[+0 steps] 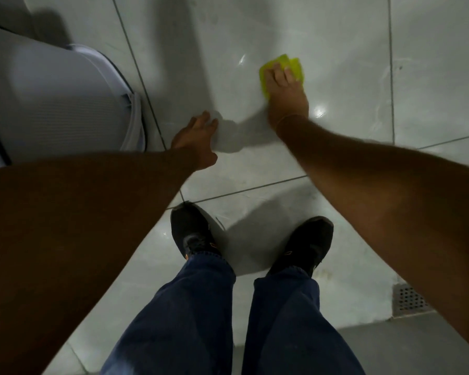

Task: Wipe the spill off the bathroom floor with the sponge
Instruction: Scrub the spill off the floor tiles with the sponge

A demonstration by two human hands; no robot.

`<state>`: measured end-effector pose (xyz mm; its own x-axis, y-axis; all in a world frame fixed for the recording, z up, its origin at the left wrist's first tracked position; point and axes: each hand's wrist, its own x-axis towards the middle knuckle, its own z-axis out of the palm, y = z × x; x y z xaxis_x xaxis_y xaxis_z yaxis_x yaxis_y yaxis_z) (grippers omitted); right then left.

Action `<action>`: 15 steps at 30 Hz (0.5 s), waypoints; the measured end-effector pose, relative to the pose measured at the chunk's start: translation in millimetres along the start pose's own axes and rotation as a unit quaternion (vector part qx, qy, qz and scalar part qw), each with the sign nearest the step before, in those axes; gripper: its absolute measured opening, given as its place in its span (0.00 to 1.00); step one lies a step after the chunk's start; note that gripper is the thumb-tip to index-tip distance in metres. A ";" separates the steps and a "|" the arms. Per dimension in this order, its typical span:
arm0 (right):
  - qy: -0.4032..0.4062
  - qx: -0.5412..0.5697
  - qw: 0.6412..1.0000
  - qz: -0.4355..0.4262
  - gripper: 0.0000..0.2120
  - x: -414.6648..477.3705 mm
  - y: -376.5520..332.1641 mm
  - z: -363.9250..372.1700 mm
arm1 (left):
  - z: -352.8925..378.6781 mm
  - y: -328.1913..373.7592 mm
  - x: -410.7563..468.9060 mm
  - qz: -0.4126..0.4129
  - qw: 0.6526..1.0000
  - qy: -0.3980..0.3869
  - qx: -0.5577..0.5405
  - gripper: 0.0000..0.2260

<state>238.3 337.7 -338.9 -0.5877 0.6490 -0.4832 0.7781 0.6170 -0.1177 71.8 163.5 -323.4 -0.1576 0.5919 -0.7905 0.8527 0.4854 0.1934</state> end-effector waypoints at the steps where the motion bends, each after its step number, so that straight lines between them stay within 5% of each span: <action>1: 0.004 -0.003 1.000 -0.012 0.28 -1.3 -8.5 2.4 | -1.5 -0.2 0.4 0.001 1.000 -0.001 -0.004 0.44; 4: -0.026 -0.013 0.986 -0.162 0.26 -29.5 -28.2 26.6 | -7.9 0.1 2.9 0.003 1.000 -0.011 -0.010 0.43; 7: -0.099 -0.044 0.932 -0.347 0.31 -95.0 -8.4 62.2 | -13.7 -0.7 3.6 0.002 1.000 -0.025 -0.011 0.44; 9: -0.109 -0.063 0.916 -0.380 0.35 -121.4 26.5 74.0 | -15.6 -1.3 3.3 0.007 0.999 -0.035 -0.010 0.45; 11: -0.072 -0.033 0.949 -0.305 0.40 -118.9 58.7 76.0 | -13.2 -0.2 1.1 0.007 0.999 -0.046 -0.005 0.47; 13: -0.047 0.016 0.991 -0.122 0.40 -105.4 87.6 68.7 | -8.7 1.6 -0.9 0.006 0.999 -0.050 0.000 0.48; 15: -0.013 0.075 0.993 0.092 0.39 -89.6 113.2 57.1 | -4.3 3.3 -1.7 0.006 0.999 -0.046 0.005 0.48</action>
<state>391.8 324.0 -358.5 -0.4282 0.7318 -0.5302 0.8971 0.4149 -0.1518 72.7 166.8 -318.9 -0.1016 0.5356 -0.8383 0.8588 0.4726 0.1979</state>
